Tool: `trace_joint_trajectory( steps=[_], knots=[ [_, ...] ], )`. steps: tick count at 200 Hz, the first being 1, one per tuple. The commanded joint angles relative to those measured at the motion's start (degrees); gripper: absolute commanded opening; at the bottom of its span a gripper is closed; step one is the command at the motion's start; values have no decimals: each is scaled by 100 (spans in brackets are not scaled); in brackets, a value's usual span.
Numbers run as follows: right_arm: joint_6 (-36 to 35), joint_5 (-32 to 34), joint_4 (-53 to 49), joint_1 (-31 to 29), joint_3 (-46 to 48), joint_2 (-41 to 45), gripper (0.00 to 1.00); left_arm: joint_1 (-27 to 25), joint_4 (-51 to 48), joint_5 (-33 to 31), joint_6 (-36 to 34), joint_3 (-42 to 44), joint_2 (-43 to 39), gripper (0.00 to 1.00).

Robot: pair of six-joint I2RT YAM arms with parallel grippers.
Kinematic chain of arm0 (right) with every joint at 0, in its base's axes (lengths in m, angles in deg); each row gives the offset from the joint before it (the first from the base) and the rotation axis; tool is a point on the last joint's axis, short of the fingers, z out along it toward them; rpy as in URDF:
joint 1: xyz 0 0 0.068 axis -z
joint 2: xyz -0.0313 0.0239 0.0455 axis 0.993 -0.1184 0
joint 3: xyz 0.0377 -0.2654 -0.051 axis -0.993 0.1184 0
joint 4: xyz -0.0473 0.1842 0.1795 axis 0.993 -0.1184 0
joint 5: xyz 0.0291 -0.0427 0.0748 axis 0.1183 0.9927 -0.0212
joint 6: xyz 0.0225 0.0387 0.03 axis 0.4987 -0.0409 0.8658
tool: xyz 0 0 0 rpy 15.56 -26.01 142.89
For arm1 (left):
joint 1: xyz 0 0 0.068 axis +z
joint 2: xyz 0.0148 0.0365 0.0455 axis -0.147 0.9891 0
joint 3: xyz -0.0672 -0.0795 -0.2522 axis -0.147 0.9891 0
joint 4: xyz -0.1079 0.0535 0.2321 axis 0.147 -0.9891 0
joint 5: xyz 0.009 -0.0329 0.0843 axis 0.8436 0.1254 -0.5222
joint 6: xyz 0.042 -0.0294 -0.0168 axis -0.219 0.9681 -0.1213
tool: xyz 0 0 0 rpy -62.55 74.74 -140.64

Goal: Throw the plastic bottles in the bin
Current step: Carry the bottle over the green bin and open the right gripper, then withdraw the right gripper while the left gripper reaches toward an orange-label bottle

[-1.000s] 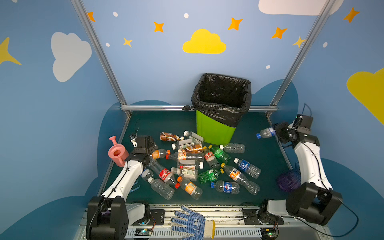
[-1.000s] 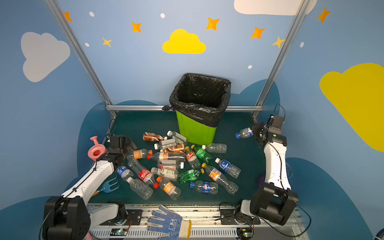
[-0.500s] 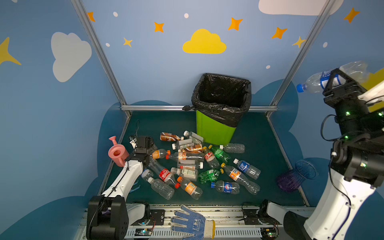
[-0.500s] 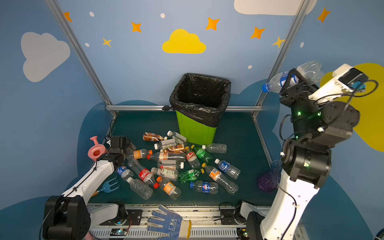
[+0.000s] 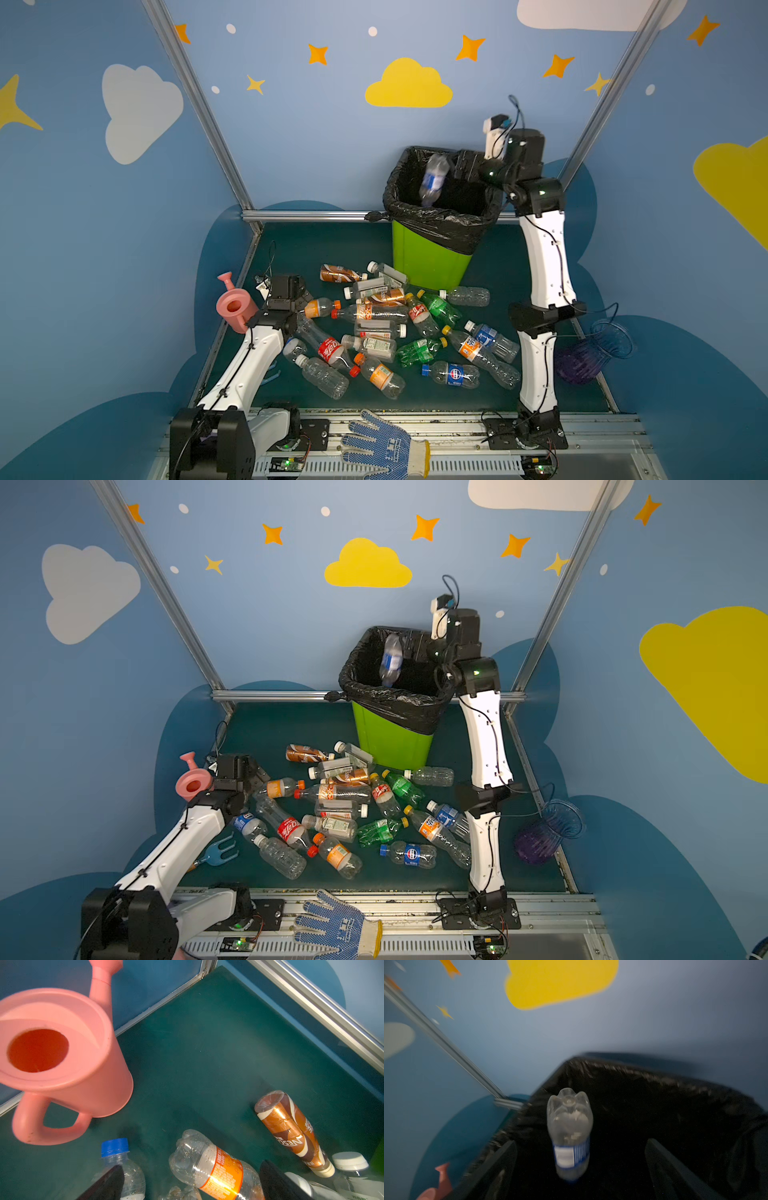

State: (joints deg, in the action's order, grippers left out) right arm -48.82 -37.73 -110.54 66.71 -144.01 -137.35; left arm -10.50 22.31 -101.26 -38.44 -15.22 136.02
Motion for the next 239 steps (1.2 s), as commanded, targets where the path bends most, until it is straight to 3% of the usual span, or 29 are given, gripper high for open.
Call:
trace_joint_trajectory(
  steps=[1,16,63,109,145,186,239],
  knots=[
    [-220,460,1728,121,2244,3329,98,9,-122,-137,-115,75,-257,100],
    [-75,636,3360,139,4346,4643,98,9,-95,-146,-133,144,-389,100],
    [-258,759,2768,502,5804,5784,98,2,-285,-96,-204,151,-752,100],
    [818,-114,2955,1687,8311,6667,98,-32,-810,-112,-242,-80,-761,100],
    [1437,-712,3138,2074,10006,6952,98,-28,-1035,244,196,-195,-522,100],
    [1656,-923,3102,2323,11023,7217,98,-33,-1065,976,985,-422,100,100],
    [1693,-1061,3071,2719,11497,7375,98,-51,-836,1493,1468,-542,619,100]
  ],
)
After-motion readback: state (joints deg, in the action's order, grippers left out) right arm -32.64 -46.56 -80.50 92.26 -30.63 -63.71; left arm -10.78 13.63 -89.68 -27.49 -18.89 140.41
